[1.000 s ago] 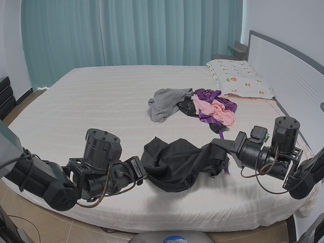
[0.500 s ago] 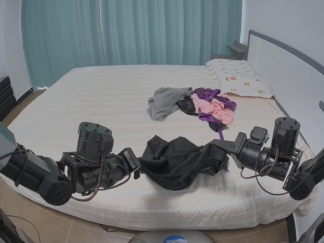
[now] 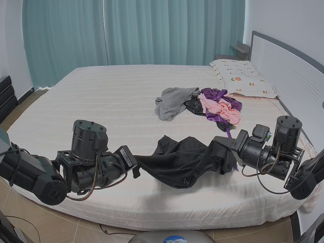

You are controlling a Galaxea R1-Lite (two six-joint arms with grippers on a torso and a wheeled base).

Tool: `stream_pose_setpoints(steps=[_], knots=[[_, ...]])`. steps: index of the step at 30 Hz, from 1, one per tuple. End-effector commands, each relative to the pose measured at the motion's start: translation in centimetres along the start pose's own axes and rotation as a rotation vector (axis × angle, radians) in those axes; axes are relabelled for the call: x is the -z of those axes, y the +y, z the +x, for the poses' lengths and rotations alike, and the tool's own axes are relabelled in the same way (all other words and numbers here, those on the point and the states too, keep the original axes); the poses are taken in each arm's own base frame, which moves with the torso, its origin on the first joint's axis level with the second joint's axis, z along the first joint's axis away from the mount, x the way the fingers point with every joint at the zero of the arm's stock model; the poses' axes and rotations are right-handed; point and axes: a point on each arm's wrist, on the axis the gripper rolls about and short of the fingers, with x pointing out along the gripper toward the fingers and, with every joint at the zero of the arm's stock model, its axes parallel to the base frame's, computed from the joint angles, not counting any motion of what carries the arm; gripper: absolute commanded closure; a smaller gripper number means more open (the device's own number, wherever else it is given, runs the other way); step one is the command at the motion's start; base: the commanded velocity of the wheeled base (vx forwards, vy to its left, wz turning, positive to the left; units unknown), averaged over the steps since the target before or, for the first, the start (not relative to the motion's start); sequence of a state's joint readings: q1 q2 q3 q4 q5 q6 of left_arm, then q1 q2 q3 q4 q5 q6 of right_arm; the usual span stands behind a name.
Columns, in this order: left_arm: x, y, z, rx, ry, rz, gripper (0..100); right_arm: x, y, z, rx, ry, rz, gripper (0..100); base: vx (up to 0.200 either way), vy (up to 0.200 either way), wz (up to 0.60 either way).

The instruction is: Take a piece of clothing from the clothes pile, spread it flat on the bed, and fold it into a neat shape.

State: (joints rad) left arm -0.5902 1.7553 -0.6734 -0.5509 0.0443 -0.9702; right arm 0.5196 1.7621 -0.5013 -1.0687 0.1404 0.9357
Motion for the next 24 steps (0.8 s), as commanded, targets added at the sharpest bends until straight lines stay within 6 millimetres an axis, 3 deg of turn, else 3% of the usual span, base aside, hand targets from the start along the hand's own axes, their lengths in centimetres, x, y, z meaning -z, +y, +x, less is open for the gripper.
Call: stream_pose_setpoints(steps=[1, 12, 24], knots=[[-0.1, 0.0, -0.4, 0.004, -0.008, -0.009, 100, -0.2, 0.3, -0.1, -0.013, -0.008, -0.004, 100, 0.0, 0.2, 0.0], [-0.4, 1.1, -0.8, -0.026, -0.016, -0.058, 100, -0.4, 0.4, -0.4, -0.016, -0.018, -0.004, 100, 0.0, 0.2, 0.0], [-0.7, 0.6, -1.7, 0.003, -0.032, -0.075, 100, -0.5, 0.1, -0.2, -0.005, -0.021, 0.002, 100, 0.0, 0.2, 0.0]])
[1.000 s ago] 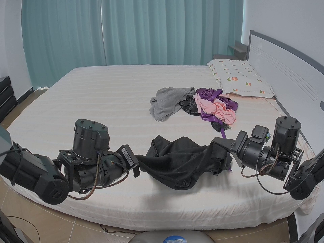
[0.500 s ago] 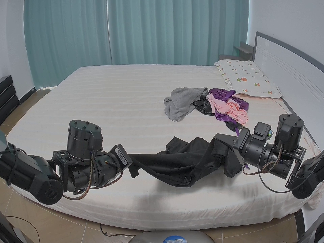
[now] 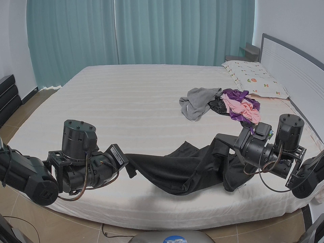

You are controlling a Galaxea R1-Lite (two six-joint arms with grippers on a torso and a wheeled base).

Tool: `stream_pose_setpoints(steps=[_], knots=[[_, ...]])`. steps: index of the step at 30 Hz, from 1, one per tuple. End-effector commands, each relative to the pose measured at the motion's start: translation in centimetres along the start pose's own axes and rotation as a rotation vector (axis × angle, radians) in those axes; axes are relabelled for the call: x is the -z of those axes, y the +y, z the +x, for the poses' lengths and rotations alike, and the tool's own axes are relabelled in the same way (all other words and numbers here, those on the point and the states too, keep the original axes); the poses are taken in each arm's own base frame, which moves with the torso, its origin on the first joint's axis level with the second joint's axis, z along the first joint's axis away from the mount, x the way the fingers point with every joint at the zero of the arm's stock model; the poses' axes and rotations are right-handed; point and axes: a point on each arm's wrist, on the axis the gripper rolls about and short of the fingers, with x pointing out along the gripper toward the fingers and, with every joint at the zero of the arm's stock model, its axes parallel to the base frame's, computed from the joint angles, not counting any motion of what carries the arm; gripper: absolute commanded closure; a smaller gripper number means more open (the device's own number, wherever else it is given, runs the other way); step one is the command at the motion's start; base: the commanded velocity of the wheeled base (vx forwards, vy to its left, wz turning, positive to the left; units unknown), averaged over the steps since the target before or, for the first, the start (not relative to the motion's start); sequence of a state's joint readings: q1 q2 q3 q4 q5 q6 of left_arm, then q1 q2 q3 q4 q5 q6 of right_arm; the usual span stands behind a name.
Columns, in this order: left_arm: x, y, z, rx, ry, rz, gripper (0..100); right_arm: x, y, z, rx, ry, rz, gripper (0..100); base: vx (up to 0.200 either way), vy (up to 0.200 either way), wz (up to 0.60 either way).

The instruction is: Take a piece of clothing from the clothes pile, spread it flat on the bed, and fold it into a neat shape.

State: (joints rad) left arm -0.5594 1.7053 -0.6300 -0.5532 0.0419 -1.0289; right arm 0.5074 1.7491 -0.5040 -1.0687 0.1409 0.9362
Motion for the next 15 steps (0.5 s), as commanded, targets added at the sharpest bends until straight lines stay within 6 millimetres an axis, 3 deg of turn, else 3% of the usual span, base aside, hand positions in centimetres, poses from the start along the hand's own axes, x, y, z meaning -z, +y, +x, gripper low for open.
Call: stream_pose_setpoints(steps=[1, 15], knots=[[-0.08, -0.13, -0.26, 0.008, -0.006, -0.001, 100, -0.03, -0.03, 0.07, 0.001, -0.001, 0.001, 100, 0.0, 0.2, 0.0], [-0.05, -0.08, -0.26, 0.005, -0.004, 0.0, 100, -0.43, -0.09, 0.05, 0.002, -0.019, 0.004, 100, 0.0, 0.2, 0.0]])
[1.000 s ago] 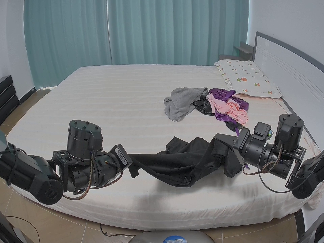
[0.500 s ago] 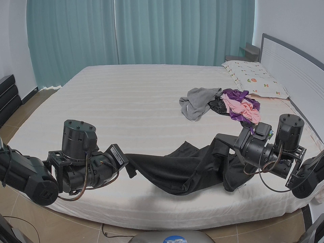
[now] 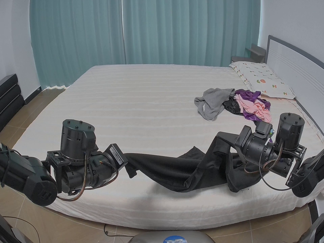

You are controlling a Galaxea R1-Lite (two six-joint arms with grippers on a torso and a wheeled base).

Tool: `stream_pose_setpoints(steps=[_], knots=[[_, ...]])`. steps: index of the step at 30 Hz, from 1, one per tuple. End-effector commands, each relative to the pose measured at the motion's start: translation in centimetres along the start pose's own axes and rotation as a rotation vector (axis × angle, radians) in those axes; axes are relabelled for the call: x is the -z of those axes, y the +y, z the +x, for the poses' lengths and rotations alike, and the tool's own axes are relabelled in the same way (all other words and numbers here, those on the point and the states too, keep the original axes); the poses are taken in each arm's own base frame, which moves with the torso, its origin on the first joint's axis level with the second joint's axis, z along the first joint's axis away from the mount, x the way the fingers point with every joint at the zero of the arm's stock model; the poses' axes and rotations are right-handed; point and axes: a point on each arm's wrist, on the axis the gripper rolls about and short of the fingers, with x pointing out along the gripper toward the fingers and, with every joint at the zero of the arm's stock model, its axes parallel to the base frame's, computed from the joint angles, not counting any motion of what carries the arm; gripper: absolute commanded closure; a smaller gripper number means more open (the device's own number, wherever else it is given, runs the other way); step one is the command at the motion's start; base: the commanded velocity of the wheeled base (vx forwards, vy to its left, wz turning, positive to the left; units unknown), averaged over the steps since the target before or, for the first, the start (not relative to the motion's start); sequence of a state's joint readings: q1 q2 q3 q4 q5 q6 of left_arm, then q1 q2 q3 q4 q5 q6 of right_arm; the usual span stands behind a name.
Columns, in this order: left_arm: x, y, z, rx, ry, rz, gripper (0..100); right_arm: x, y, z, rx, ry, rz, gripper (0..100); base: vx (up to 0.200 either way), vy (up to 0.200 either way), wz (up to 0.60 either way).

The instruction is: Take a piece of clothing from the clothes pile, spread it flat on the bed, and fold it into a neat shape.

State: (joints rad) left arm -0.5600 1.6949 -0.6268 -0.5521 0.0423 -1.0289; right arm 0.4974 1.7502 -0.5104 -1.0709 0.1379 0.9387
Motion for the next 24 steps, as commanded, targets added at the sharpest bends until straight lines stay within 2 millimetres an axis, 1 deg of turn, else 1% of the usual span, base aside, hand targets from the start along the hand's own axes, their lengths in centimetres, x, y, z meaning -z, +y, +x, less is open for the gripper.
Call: stream_pose_setpoints(steps=[1, 17, 19, 24], knots=[[0.0, 0.0, 0.0, 0.0, -0.001, 0.0, 100, -0.1, -0.1, 0.0, 0.001, -0.005, 0.001, 100, 0.0, 0.2, 0.0], [-0.1, 0.1, -0.1, -0.007, -0.003, -0.002, 100, -0.1, 0.0, -0.2, 0.001, -0.005, 0.001, 100, 0.0, 0.2, 0.0], [-0.1, 0.0, -0.3, -0.006, -0.008, 0.0, 100, -0.2, 0.0, -0.4, 0.001, -0.009, 0.001, 100, 0.0, 0.0, 0.0], [0.0, 0.2, -1.4, 0.006, -0.008, 0.0, 100, -0.2, -0.2, -1.0, 0.02, -0.023, 0.0, 100, 0.0, 0.0, 0.0]])
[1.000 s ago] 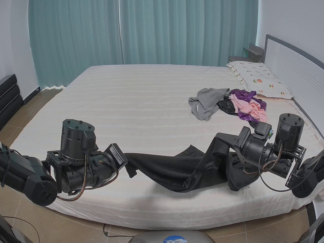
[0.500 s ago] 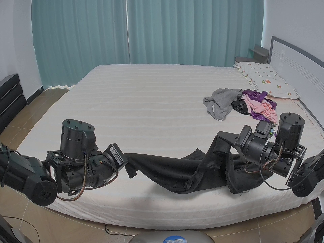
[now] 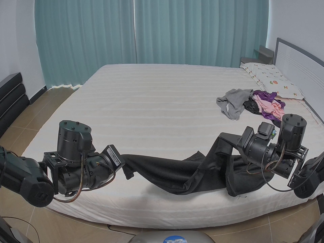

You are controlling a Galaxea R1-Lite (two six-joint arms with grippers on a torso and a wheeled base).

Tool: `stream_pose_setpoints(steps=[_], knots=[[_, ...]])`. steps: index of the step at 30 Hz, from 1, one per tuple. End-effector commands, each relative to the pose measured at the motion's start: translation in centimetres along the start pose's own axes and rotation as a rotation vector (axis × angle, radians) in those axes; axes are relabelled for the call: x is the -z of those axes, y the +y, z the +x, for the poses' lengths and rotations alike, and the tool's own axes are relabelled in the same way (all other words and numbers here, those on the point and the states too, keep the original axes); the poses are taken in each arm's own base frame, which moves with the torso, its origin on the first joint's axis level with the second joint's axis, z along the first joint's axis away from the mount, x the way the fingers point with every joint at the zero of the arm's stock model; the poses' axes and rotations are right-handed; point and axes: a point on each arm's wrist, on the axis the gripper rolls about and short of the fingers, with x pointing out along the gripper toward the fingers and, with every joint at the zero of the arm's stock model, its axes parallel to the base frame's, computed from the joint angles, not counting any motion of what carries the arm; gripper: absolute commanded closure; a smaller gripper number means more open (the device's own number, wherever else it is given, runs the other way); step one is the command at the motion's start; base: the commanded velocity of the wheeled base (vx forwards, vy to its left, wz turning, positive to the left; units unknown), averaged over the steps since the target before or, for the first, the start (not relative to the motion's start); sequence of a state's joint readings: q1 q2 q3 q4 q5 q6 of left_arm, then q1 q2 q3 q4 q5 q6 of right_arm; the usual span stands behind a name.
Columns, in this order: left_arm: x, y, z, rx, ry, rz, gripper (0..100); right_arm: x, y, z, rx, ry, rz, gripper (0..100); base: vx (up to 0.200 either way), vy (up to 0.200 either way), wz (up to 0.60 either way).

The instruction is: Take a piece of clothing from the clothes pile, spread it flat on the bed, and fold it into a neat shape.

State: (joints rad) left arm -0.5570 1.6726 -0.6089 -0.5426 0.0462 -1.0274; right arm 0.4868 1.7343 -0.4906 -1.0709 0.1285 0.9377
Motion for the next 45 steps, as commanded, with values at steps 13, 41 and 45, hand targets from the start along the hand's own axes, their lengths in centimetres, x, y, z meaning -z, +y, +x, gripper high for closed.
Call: stream_pose_setpoints(steps=[13, 41, 45], knots=[[0.1, 0.0, -3.3, 0.054, -0.023, 0.005, 100, -0.2, 1.2, -4.1, -0.028, -0.056, -0.013, 100, -0.123, 0.0, 0.0], [-7.7, -8.3, -9.1, 0.19, -0.283, 0.026, 100, -11.6, 10.7, -7.4, -0.211, -0.426, -0.168, 100, -0.05, 0.0, 0.0], [-9.4, -8.4, -5.5, 0.141, -0.28, 0.007, 100, -12.9, 9.1, -3.8, -0.148, -0.422, -0.182, 100, 0.0, 0.0, 0.0]])
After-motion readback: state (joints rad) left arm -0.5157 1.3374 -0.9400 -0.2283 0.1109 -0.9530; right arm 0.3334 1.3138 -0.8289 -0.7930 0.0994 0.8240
